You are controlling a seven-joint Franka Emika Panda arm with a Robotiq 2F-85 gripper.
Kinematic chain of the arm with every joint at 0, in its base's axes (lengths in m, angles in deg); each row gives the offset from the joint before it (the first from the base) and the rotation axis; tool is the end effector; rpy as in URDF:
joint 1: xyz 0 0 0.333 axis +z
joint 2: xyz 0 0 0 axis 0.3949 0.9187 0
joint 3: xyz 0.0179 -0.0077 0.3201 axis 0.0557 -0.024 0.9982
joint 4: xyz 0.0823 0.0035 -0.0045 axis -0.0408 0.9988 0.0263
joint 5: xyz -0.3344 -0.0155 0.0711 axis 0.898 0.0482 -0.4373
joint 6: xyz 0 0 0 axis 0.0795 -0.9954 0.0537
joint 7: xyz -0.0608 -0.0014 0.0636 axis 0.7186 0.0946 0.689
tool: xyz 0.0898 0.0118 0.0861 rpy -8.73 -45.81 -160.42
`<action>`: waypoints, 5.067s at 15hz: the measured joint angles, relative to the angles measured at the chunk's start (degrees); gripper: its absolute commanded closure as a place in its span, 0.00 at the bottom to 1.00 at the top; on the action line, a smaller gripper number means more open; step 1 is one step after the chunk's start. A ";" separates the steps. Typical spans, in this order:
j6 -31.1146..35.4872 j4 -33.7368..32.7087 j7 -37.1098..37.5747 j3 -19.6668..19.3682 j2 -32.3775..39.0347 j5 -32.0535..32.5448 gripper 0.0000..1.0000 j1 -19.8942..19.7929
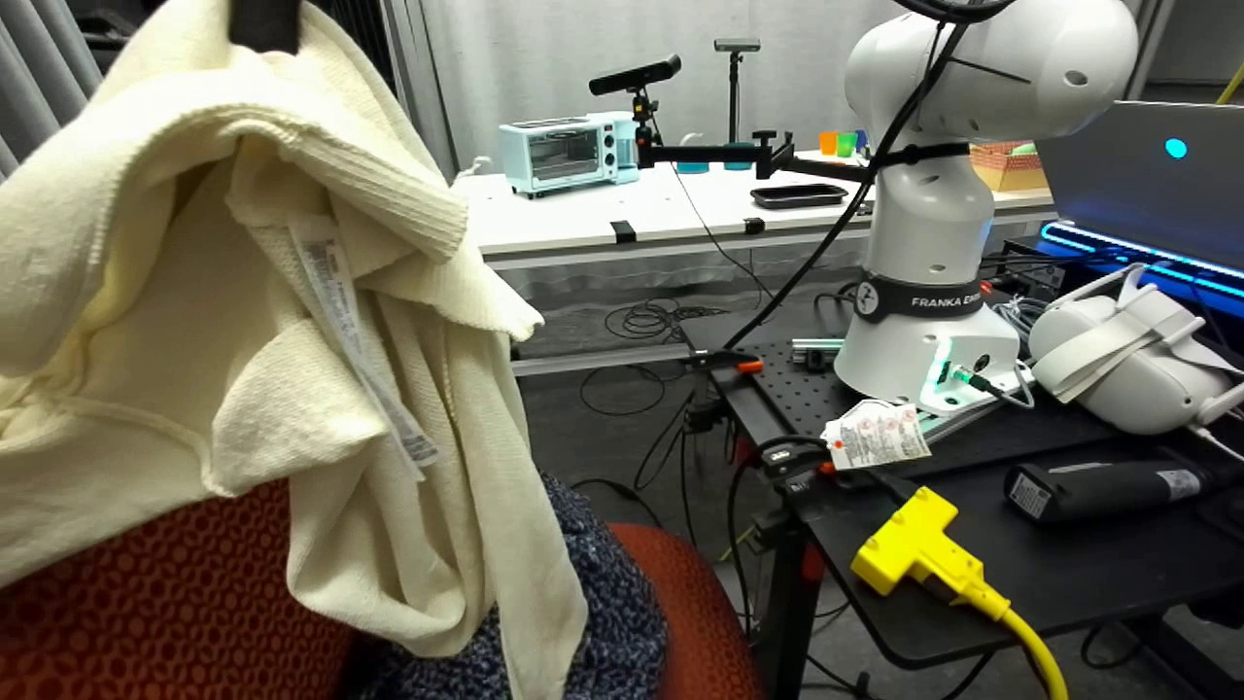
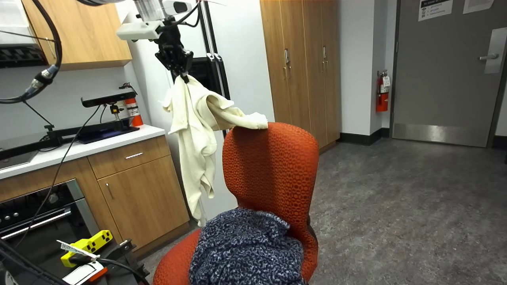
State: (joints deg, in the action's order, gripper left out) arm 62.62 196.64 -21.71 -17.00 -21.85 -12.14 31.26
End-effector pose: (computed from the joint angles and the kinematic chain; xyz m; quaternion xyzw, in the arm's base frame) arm 0.4221 0.1431 0.5353 -0.9677 -0.1406 -0.1747 0.1155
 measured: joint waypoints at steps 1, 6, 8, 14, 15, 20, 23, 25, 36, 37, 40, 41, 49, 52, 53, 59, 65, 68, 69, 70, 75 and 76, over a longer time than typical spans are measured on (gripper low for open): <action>-1.83 -0.01 0.51 -0.10 -0.39 0.10 0.97 0.00; -11.45 -0.32 3.48 -0.47 -2.10 0.48 0.97 0.00; -14.21 -0.44 4.61 -0.48 -2.60 0.49 0.97 0.00; -19.24 -1.08 5.00 -0.63 -2.97 0.53 0.97 0.00; -19.97 -1.19 5.00 -0.67 -2.97 0.53 0.97 0.00; -16.20 -0.31 2.48 -1.87 -1.27 0.62 0.97 -0.20; -10.70 -0.02 -1.22 -4.80 5.40 0.59 0.97 -0.66; -8.66 -0.44 -2.30 -5.72 9.62 0.58 0.97 -0.85; -7.81 -6.37 -4.35 -5.41 20.20 4.64 0.25 -1.64; -7.77 -7.15 -4.70 -5.57 20.68 4.81 0.18 -2.07; -6.69 -8.56 -5.44 -5.86 21.38 4.83 0.00 -3.36; -5.99 -8.65 -5.44 -5.87 21.37 4.83 0.00 -3.56; 0.84 -7.86 -5.40 -6.39 21.73 4.31 0.00 -5.26; 0.91 -7.82 -5.39 -6.39 21.79 4.31 0.00 -5.28; 0.91 -7.82 -5.39 -6.39 21.79 4.31 0.00 -5.28; 0.96 -7.71 -4.02 -6.63 22.65 4.62 0.00 -5.47; 4.43 -5.81 1.00 -9.11 29.23 5.94 0.00 -7.68; 7.72 -5.79 3.89 -9.70 34.02 5.95 0.00 -8.38; 8.87 -5.98 5.12 -9.76 35.72 5.93 0.00 -8.54; 9.96 -6.25 6.38 -9.78 37.37 5.90 0.00 -8.69; 14.17 -9.20 12.66 -9.89 46.15 4.57 0.00 -10.14; 14.60 -10.06 13.60 -9.89 47.97 3.75 0.00 -10.69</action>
State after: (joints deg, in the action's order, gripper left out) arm 77.22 186.58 -8.11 -26.88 26.11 -8.39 20.57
